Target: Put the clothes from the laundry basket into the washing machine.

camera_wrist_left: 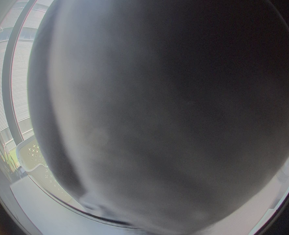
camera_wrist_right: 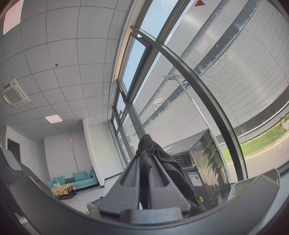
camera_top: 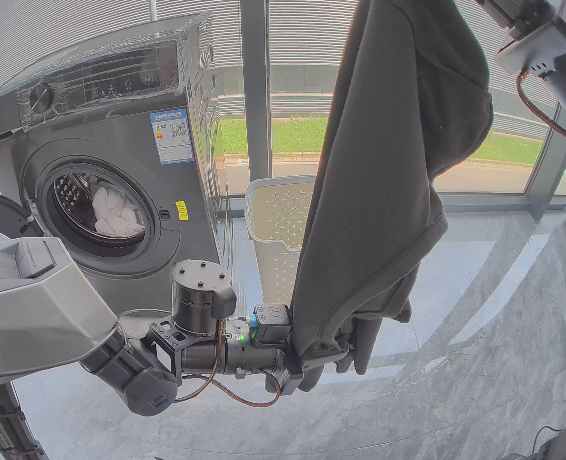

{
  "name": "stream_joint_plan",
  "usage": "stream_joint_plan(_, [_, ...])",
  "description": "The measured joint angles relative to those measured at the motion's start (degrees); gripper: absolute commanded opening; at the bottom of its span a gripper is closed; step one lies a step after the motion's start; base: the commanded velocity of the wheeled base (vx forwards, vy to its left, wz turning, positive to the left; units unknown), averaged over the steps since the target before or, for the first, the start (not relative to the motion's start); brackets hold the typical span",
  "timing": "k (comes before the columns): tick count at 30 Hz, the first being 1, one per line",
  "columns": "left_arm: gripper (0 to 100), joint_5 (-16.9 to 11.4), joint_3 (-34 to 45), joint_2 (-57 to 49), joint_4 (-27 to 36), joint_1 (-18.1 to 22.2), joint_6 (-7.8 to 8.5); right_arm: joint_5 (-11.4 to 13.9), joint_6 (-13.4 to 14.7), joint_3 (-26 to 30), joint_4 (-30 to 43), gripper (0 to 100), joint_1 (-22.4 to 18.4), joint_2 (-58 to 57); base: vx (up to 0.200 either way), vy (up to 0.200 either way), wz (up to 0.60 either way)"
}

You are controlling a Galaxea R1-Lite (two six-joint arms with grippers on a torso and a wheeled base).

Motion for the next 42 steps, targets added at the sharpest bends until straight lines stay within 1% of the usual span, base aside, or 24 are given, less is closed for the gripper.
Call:
stream_joint_plan(4, [0, 0.00, -0.11, -0.55, -1.16, 0.15, -0.32, -0.35, 0.00, 0.20, 0.00, 0, -1.12, -0.33, 0.000, 0.000, 0.00])
stream_joint_plan(6, [0, -0.11, 0.17, -1.29, -1.73, 0.15, -0.67, -0.51, -0.02, 0.37, -0.02, 0, -2.83, -0.41, 0.000, 0.000, 0.00])
stream_joint_plan(8, [0, -0.22, 0.69, -2.51, -2.60, 0.12, -1.45, -0.55, -0.02, 0.78, 0.00, 0, -5.86, -0.41, 0.000, 0.000, 0.00])
stream_joint_plan(10, [0, -0.30, 1.55, -4.24, -3.69, -0.02, -2.93, -0.57, -0.07, 1.41, 0.00, 0, -9.78, -0.35, 0.000, 0.000, 0.00])
stream_joint_plan(12, [0, -0.37, 2.88, -6.84, -5.29, -0.18, -4.89, -0.55, -0.11, 2.62, 0.02, 0, -14.06, -0.16, 0.000, 0.000, 0.00])
stream_joint_plan(15, [0, -0.34, 5.51, -11.61, -7.58, -0.29, -7.79, -0.41, -0.27, 5.66, 0.00, 0, -18.63, 0.13, 0.000, 0.000, 0.00])
stream_joint_plan(18, [0, -0.26, 8.28, -16.75, -8.81, -0.32, -10.23, -0.20, -0.41, 9.79, 0.04, 0, -20.91, 0.33, 0.000, 0.000, 0.00])
stream_joint_plan(21, [0, -0.04, 10.89, -22.91, -9.17, -0.21, -12.86, 0.90, -0.62, 16.26, 0.09, 0, -22.21, 0.28, 0.000, 0.000, 0.00])
stream_joint_plan(24, [0, 0.22, 12.43, -27.04, -8.92, 0.06, -14.34, 2.61, -0.90, 21.04, 0.09, 0, -22.65, 0.05, 0.000, 0.000, 0.00])
stream_joint_plan(25, [0, 0.27, 12.91, -28.20, -8.68, 0.21, -14.60, 3.32, -1.12, 22.49, 0.06, 100, -22.80, -0.06, 0.000, 0.000, 0.00])
stream_joint_plan(30, [0, 0.35, 16.15, -32.59, -7.39, 1.39, -15.59, 7.62, -3.83, 30.49, 0.04, 100, -23.15, -0.83, 0.000, 0.000, 0.00])
stream_joint_plan(33, [0, 0.10, 17.94, -34.01, -6.96, 1.85, -15.86, 8.51, -5.03, 33.94, 0.00, 100, -23.22, -1.33, 0.000, 0.000, 0.00])
stream_joint_plan(35, [0, -0.12, 18.71, -34.69, -6.85, 2.02, -16.38, 8.77, -5.85, 36.39, 0.02, 100, -23.31, -1.73, 0.000, 0.000, 0.00])
stream_joint_plan(37, [0, -0.26, 19.08, -35.15, -6.84, 2.16, -17.51, 9.06, -6.57, 38.73, 0.02, 100, -23.33, -2.18, 0.000, 0.000, 0.00])
stream_joint_plan(38, [0, -0.30, 19.21, -35.34, -6.84, 2.16, -18.46, 9.39, -6.81, 39.91, 0.02, 100, -23.33, -2.47, 0.000, 0.000, 0.00])
stream_joint_plan(40, [0, -0.33, 19.25, -35.63, -6.84, 2.16, -20.29, 10.85, -7.20, 41.92, 0.04, 100, -23.33, -3.15, 0.000, 0.000, 0.00])
stream_joint_plan(42, [0, -0.22, 19.27, -35.89, -6.81, 2.16, -21.58, 13.49, -8.35, 43.63, -0.05, 100, -23.26, -4.00, 0.000, 0.000, 0.00])
